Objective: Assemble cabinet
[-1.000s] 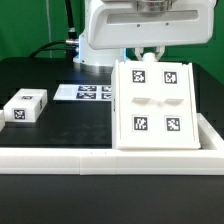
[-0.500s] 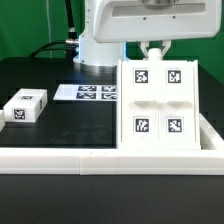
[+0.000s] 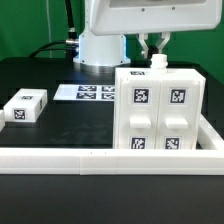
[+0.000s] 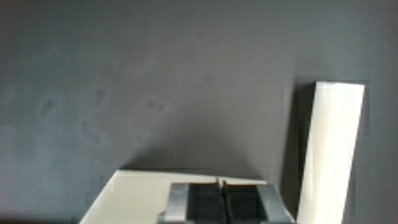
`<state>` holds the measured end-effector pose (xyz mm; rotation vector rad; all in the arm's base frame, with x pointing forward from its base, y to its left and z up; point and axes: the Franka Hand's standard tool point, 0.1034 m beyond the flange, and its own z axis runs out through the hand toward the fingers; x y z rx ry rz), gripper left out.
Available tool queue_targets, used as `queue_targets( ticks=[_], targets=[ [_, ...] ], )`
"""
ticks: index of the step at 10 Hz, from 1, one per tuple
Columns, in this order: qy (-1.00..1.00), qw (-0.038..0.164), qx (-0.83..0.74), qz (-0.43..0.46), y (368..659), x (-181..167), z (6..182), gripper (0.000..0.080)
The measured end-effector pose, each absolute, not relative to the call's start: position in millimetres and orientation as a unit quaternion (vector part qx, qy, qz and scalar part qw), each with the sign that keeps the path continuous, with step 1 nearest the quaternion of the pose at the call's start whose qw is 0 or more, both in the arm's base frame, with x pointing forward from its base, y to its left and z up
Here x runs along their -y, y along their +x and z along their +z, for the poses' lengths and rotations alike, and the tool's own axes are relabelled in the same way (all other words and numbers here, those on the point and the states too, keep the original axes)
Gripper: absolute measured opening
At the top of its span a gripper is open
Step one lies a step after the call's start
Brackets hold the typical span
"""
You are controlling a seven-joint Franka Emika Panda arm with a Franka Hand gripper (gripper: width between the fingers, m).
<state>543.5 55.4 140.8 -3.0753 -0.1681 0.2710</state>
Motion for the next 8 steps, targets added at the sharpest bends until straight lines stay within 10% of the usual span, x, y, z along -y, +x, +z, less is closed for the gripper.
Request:
queue_targets(
  ticks=[4,7,8],
  targets=[
    [-0.994,0.025,0.055,0.087,543.3,-56.0,139.4,0.0245],
    [-0.994,0.025,0.055,0.088,543.3,-56.0,139.4,0.073],
    [-0.994,0.025,0.054,0.088,542.9,-56.2,139.2,0.0778]
  ],
)
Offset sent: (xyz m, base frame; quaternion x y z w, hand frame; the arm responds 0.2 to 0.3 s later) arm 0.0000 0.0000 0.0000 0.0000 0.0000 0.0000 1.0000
